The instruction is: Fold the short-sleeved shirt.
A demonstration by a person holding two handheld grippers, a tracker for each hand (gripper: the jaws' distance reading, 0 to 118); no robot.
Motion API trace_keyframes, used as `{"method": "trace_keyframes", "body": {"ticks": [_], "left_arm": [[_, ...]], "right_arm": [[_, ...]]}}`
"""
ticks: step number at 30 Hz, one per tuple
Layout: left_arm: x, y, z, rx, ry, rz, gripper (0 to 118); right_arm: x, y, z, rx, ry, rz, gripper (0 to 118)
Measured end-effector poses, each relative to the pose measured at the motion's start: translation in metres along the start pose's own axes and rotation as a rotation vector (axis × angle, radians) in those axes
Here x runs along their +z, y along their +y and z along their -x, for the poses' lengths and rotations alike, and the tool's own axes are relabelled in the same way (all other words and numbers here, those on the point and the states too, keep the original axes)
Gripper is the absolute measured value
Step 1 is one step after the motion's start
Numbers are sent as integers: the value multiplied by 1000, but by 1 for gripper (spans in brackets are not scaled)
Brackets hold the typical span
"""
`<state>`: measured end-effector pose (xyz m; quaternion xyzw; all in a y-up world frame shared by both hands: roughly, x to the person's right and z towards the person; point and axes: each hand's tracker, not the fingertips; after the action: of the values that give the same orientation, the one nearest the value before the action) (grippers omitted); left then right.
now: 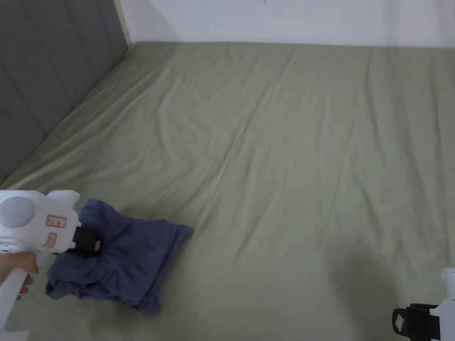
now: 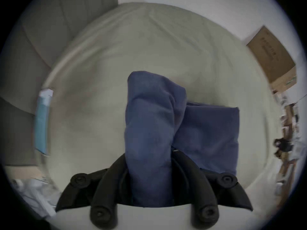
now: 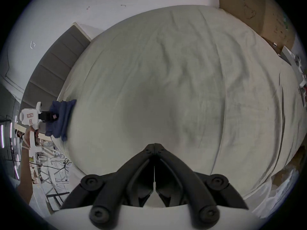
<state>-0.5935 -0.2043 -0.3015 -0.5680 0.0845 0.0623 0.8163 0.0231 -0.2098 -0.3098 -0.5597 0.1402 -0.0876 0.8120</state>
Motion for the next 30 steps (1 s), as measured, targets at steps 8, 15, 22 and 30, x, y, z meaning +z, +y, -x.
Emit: {"method": "trace_keyframes", "body": {"ticks": [8, 15, 22, 30], "left_arm": [[10, 10, 17, -12, 256, -34, 115], [47, -14, -6, 178, -95, -220, 85], [82, -74, -135, 127, -242, -273, 0], [126, -112, -240, 65, -135, -466, 0]], "right_arm": [[-11, 2, 3, -5, 9, 25, 0], [-7, 1, -2, -7, 33, 8, 0], [12, -8, -13, 21, 6, -56, 0], [56, -28, -17, 49, -69, -264, 0]]}}
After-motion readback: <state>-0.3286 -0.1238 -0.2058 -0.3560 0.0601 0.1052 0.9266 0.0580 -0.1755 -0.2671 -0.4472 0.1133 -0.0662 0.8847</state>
